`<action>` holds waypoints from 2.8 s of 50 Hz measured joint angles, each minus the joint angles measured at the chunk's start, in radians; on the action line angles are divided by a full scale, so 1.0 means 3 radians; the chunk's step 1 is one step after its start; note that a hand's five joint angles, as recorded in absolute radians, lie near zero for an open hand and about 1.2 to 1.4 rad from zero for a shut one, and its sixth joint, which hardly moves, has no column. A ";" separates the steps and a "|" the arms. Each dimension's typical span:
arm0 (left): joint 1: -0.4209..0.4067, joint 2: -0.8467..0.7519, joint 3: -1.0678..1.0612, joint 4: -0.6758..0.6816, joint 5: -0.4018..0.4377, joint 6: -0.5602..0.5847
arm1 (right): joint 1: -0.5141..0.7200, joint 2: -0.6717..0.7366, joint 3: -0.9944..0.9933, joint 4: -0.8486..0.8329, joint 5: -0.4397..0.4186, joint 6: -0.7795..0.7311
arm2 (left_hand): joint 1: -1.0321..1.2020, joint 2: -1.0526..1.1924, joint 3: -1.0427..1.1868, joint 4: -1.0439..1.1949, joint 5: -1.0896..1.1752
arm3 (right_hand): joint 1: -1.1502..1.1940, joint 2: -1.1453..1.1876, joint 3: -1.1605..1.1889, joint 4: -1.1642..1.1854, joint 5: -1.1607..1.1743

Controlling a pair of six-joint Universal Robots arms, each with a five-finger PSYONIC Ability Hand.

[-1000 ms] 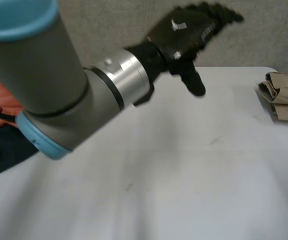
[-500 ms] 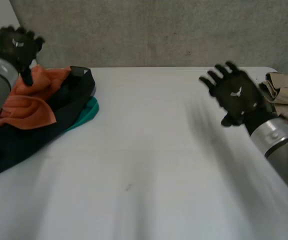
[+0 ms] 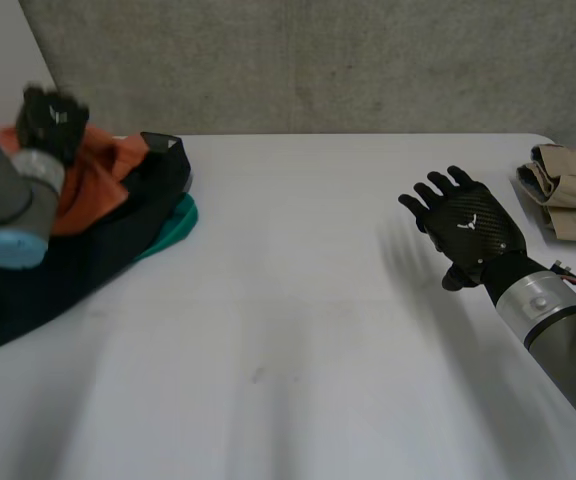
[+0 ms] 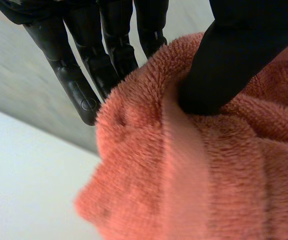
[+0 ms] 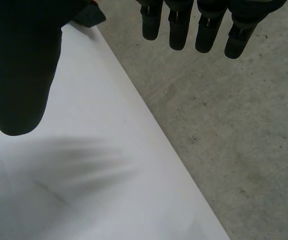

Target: Fold the laundry.

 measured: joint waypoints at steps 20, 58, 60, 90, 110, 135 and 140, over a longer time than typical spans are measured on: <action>-0.1417 0.1961 -0.0419 -0.0358 -0.0048 -0.2162 | -0.0116 -0.0254 -0.0018 0.0107 0.0075 0.0098 | 0.0000 0.0016 0.0034 0.0002 0.0000 | 0.0000 0.0000 0.0000 0.0000 0.0000; -0.2190 0.1559 -0.1779 -0.0813 -0.0913 -0.1757 | -0.0061 0.0400 -0.1366 0.2392 0.0137 0.1377 | -0.2792 -0.3072 -0.3042 -0.3132 -0.2895 | 0.0000 0.0000 0.0000 0.0000 0.0000; -0.2194 0.1526 -0.1841 -0.0716 -0.0916 -0.1733 | 0.0051 0.0530 -0.1418 0.2409 0.0140 0.1509 | -0.2793 -0.3072 -0.3042 -0.3132 -0.2894 | 0.0000 0.0001 0.0003 0.0004 0.0001; -0.1460 -0.0041 -0.0352 -0.1412 0.0187 -0.2069 | 0.0728 0.1447 -0.2011 0.1553 0.0615 0.1397 | -0.0153 -0.0041 -0.0043 -0.0055 0.0003 | 0.2927 0.3193 0.3234 0.3276 0.3094; -0.1562 0.0687 0.0598 0.0871 -0.0364 -0.1362 | 0.0801 0.0728 -0.2768 -0.0741 0.1037 0.0137 | -0.0002 0.0013 0.0039 0.0001 0.0093 | 0.2927 0.3193 0.3248 0.3291 0.3133; -0.1588 0.0931 -0.2036 0.0119 -0.0322 -0.0918 | 0.0798 0.1033 -0.1348 0.0777 0.0787 0.0374 | 0.0005 -0.0006 0.0026 -0.0012 0.0132 | 0.2927 0.3193 0.3248 0.3301 0.3162; -0.1594 0.1249 -0.2284 -0.0058 -0.0341 -0.0914 | 0.0808 0.1022 -0.1238 0.0893 0.0731 0.0389 | -0.0211 -0.0425 -0.0382 -0.0458 -0.0160 | 0.2624 0.2753 0.2778 0.2801 0.2759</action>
